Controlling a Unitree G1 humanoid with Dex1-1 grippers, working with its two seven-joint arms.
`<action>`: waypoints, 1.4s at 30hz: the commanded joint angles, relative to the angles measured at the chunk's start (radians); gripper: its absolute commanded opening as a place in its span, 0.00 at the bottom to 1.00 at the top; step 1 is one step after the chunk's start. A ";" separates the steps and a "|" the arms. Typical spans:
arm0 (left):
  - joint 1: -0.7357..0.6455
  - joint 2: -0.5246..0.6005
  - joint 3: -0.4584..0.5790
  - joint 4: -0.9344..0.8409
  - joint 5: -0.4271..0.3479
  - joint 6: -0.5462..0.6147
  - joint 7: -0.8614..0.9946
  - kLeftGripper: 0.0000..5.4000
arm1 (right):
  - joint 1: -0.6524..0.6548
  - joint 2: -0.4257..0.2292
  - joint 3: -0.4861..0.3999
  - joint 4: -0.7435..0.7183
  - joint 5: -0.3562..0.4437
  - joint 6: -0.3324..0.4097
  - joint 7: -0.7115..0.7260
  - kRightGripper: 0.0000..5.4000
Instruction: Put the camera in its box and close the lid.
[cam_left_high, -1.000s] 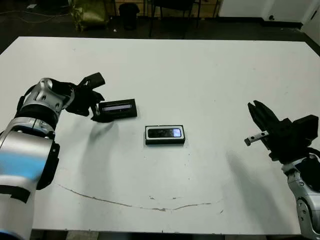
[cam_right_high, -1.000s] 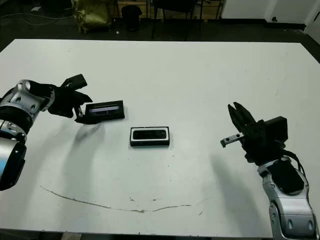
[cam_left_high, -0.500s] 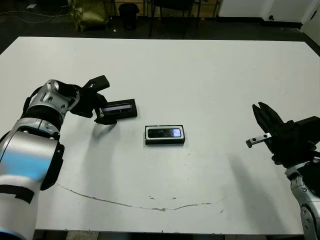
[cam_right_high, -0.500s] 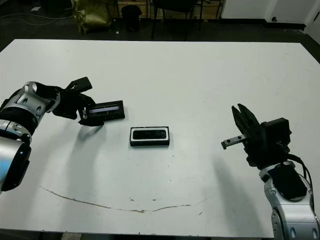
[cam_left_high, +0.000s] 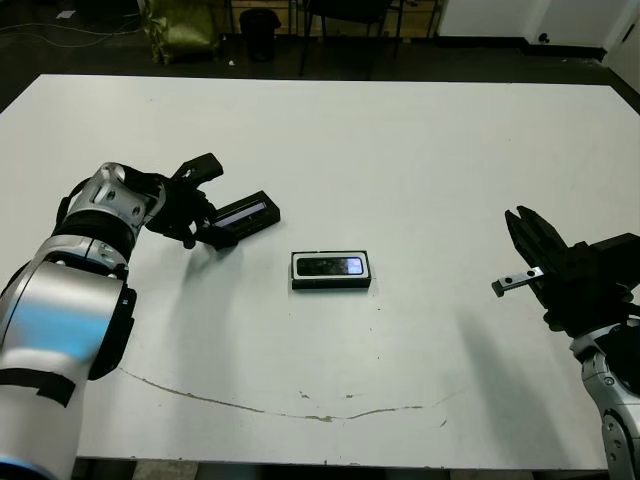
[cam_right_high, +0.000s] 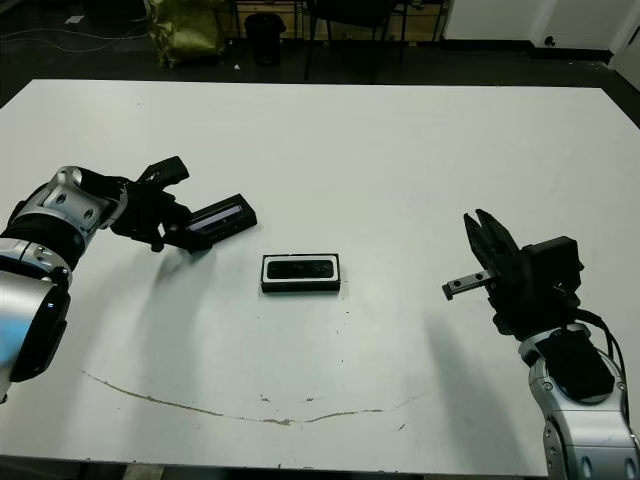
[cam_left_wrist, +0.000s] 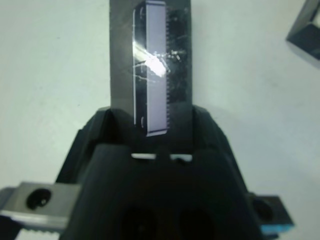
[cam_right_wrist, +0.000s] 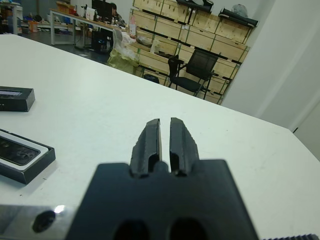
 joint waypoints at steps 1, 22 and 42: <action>0.033 -0.026 -0.026 0.024 0.027 0.042 -0.041 0.44 | 0.006 0.000 0.007 0.006 -0.015 0.006 -0.004 0.00; -0.089 0.057 0.031 -0.043 -0.063 0.081 -0.252 0.44 | -0.035 0.043 0.030 0.259 0.012 -0.258 0.077 0.00; -0.046 0.068 -0.130 -0.477 -0.145 0.194 -0.490 0.44 | -0.062 0.063 0.059 0.452 0.005 -0.421 0.125 0.00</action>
